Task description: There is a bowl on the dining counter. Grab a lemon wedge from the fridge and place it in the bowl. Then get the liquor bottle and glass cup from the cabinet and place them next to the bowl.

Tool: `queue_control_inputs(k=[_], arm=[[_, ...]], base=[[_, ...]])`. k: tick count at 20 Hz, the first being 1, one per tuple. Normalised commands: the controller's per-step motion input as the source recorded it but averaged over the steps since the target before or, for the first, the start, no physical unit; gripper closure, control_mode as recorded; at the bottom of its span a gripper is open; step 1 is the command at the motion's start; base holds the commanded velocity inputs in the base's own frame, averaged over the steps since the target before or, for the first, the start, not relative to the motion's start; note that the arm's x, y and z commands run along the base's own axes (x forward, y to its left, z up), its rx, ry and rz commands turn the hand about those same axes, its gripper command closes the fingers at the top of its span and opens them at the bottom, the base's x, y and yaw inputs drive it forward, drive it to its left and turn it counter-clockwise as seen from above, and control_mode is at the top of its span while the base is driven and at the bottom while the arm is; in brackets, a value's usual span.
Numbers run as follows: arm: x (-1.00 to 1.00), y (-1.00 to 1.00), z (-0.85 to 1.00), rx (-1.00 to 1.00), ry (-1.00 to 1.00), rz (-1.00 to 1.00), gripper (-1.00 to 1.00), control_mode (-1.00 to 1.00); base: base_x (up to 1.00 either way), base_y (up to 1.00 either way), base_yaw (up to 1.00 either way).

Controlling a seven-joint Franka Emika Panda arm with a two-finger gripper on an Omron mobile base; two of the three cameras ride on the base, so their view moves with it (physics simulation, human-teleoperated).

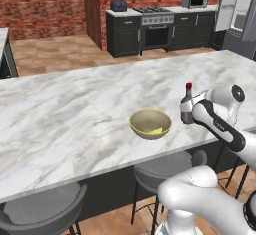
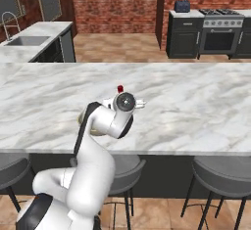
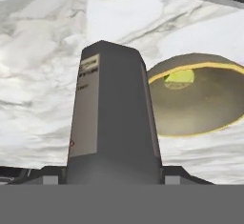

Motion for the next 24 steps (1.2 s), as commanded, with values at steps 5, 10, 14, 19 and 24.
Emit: queue_control_inputs(k=[5, 10, 14, 19, 24], arm=[[0.38, 0.00, -0.44, 0.00, 0.00, 0.05, 1.00, -1.00], [0.27, 0.00, -0.33, 0.00, 0.00, 0.05, 1.00, -1.00], [0.21, -0.01, -0.29, 0.00, 0.00, 0.05, 1.00, -1.00], [0.19, -0.18, -0.10, 0.00, 0.00, 0.05, 1.00, -1.00], [0.21, -0.39, -0.07, 0.00, 0.00, 0.02, 1.00, -1.00]], base=[[0.00, 0.00, 0.00], [0.00, 0.00, 0.00], [0.00, 0.00, 0.00], [0.00, 0.00, 0.00], [0.00, 0.00, 0.00]])
